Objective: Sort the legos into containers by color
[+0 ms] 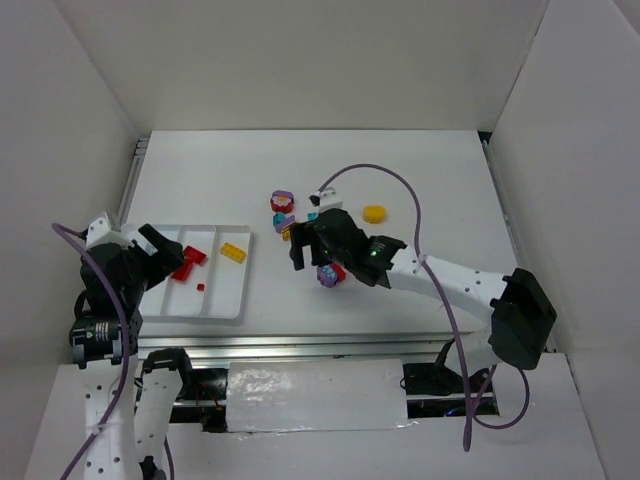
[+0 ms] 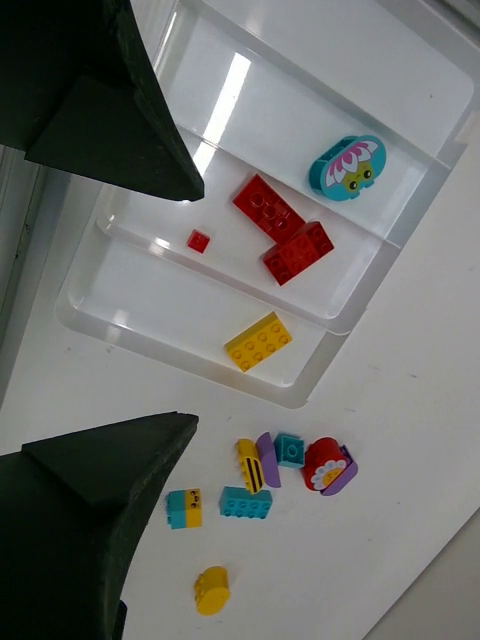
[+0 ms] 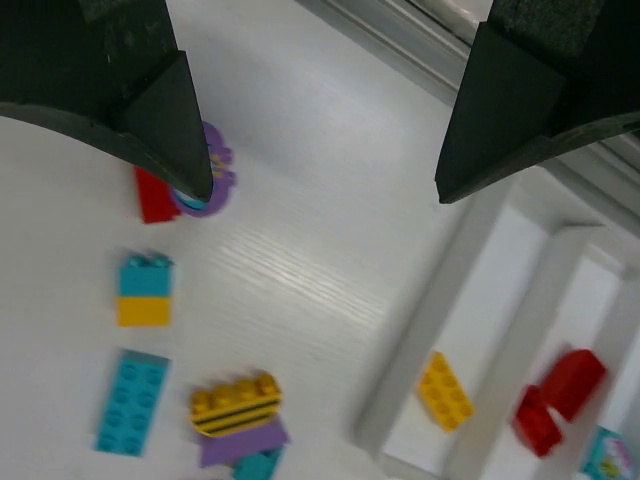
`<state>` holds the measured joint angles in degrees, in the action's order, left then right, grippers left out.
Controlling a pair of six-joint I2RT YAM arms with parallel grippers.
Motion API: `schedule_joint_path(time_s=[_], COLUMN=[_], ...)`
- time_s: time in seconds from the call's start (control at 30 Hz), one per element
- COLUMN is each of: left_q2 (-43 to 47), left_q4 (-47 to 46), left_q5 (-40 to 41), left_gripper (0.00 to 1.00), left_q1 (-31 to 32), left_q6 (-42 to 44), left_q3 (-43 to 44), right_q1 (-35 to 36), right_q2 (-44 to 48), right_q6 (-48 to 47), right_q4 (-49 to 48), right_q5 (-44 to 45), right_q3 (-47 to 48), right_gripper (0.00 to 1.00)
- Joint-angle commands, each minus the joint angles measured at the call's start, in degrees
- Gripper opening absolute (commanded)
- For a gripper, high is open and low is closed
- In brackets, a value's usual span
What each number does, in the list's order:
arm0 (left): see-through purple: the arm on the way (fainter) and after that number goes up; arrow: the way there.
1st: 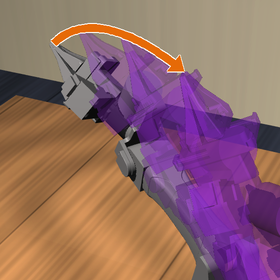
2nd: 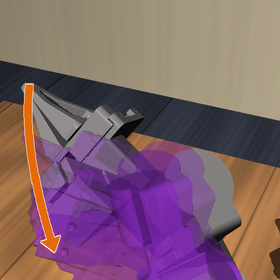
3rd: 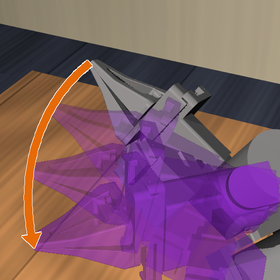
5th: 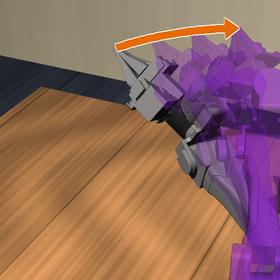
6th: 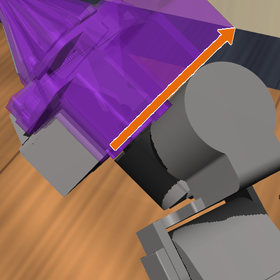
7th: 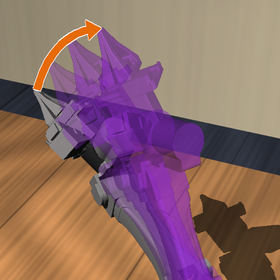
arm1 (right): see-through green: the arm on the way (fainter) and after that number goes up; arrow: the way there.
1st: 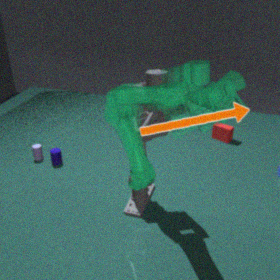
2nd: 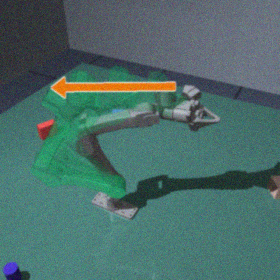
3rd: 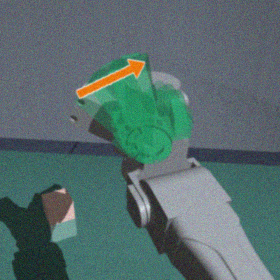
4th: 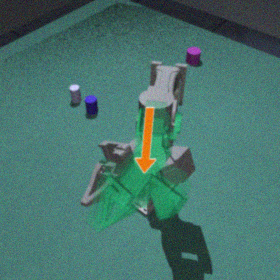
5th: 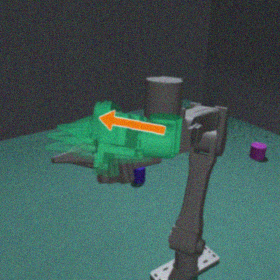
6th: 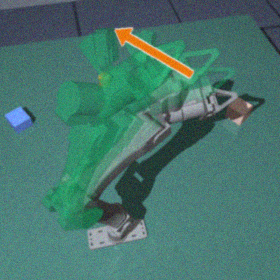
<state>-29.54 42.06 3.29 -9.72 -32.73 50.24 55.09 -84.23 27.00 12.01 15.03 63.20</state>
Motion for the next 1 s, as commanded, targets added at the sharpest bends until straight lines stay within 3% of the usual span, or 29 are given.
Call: schedule_joint_path(time_s=[0.0,0.13,0.4,0.7,0.77,0.83,0.9,0.97], left_q2=[-1.2,-2.6,-3.9,-5.0,-5.0,-4.9,-4.9,-5.4], left_q4=[-3.6,-3.7,-3.9,-4.1,-4.2,-4.3,-4.3,-4.2], left_q5=[-5.0,-6.0,-7.0,-7.9,-7.9,-7.9,-8.2,-9.8], left_gripper=[1.0,1.0,0.99,1.0,1.0,1.0,1.0,0.99], left_q1=[0.0,0.4,1.5,1.5,1.5,1.6,1.7,2.6], left_q6=[2.7,3.1,3.6,3.9,3.9,3.8,4.0,4.4], left_q3=[-0.1,-0.1,0.0,-0.1,0.0,-0.1,-0.1,0.3], right_q1=[-5.6,-8.3,-9.0,-9.1,-9.1,-8.9,-8.8,-8.4], right_q2=[1.6,0.6,-10.3,-17.3,-18.3,-18.7,-17.6,-13.5], right_q6=[-5.1,-10.5,-11.4,-12.1,-12.7,-12.7,-11.9,-11.1], right_q4=[4.7,7.1,12.2,8.5,7.4,7.4,7.1,5.4], right_q5=[-1.7,-5.4,-3.4,-7.0,-8.3,-7.7,-6.0,-4.7], right_q3=[-6.1,-6.7,-1.0,-0.7,-0.2,0.3,-0.2,-2.5], right_gripper=[1.0,1.0,0.99,0.95,0.85,0.49,0.24,0.19])
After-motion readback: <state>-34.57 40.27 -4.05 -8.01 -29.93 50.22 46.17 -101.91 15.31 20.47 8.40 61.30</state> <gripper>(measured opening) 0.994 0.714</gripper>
